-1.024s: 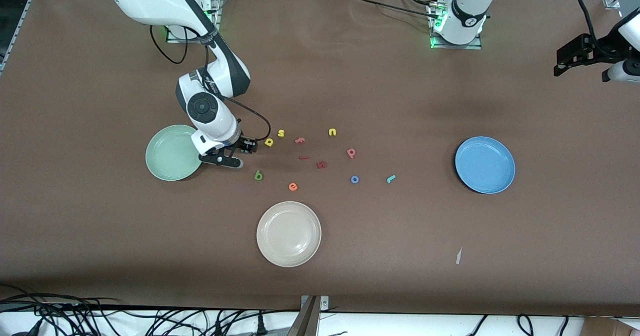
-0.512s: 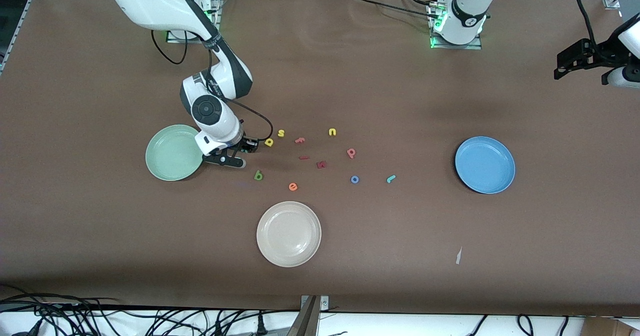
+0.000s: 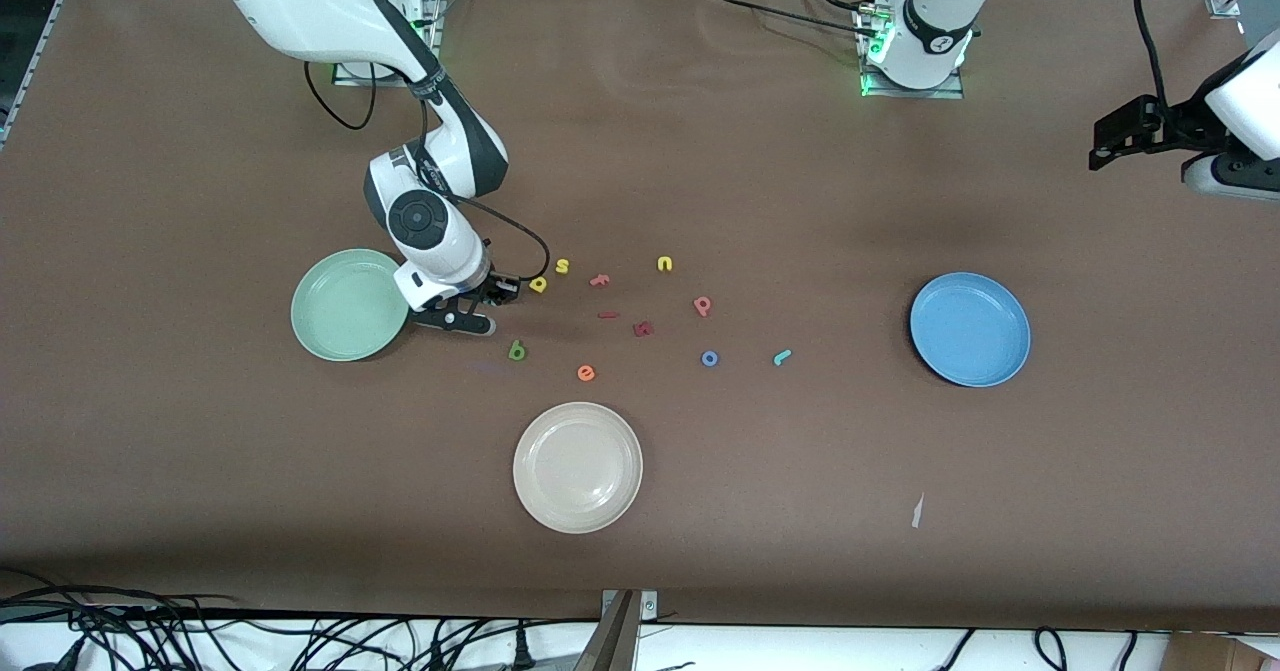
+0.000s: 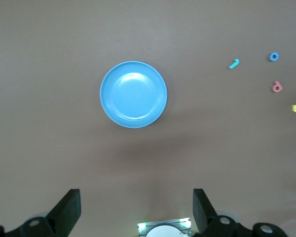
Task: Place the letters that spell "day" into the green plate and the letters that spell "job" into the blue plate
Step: 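Grasp the teal y and carry it to the green plate with the right gripper, then release the y on the green plate while the left gripper reaches letters, then grasp the green q with the right gripper while the left gripper descends, then carry the q to the green plate while the left gripper grasps the 7, then release the q with the right gripper while the left gripper carries the 7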
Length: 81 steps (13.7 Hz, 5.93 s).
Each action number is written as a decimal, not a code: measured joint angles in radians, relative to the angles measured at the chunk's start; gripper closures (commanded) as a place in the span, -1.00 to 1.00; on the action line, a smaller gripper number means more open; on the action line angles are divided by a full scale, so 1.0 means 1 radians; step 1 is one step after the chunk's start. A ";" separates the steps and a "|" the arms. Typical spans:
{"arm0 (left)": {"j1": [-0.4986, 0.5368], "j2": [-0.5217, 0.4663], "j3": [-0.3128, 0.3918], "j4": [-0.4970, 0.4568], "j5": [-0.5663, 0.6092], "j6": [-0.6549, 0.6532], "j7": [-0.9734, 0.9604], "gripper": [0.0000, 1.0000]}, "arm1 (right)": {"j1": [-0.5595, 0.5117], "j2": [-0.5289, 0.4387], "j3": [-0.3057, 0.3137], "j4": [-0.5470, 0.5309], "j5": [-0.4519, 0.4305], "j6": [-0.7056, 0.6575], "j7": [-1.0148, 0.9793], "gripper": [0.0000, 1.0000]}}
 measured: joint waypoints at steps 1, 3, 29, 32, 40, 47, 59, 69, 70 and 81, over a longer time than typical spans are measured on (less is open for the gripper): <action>0.000 0.005 0.000 -0.001 -0.030 0.011 0.000 -1.00 | 0.000 -0.008 -0.010 0.007 -0.010 -0.020 -0.006 0.74; -0.007 0.021 -0.001 -0.009 -0.088 0.056 0.001 -1.00 | 0.000 -0.045 -0.046 0.033 -0.028 -0.114 -0.058 0.74; -0.372 0.534 0.003 -0.118 -0.095 0.851 -0.016 -1.00 | 0.042 0.187 -0.088 0.481 0.082 -0.222 0.145 -0.82; -0.386 0.599 0.003 -0.120 -0.095 0.924 -0.015 -1.00 | 0.095 0.236 -0.085 0.487 0.081 -0.202 0.259 -0.50; -0.425 0.637 0.013 -0.279 -0.095 1.002 -0.013 -1.00 | 0.101 0.264 -0.091 0.488 0.048 -0.194 0.273 0.05; -0.426 0.625 0.014 -0.299 0.025 1.048 -0.009 -0.98 | 0.105 0.269 -0.090 0.488 0.045 -0.194 0.272 0.76; -0.466 0.655 0.039 -0.293 0.047 1.130 0.003 -0.91 | 0.091 0.084 -0.254 0.454 0.041 -0.510 -0.260 0.72; -0.478 0.656 0.049 -0.287 0.047 1.130 0.004 0.82 | 0.077 -0.079 -0.427 -0.101 0.061 -0.134 -0.609 -0.97; -0.480 0.655 0.049 -0.286 0.047 1.130 0.004 0.92 | 0.077 -0.079 -0.427 -0.127 0.067 -0.108 -0.609 -1.00; -0.289 0.507 0.084 -0.271 0.047 0.964 0.127 1.00 | 0.099 -0.169 -0.328 0.115 0.087 -0.439 -0.416 -1.00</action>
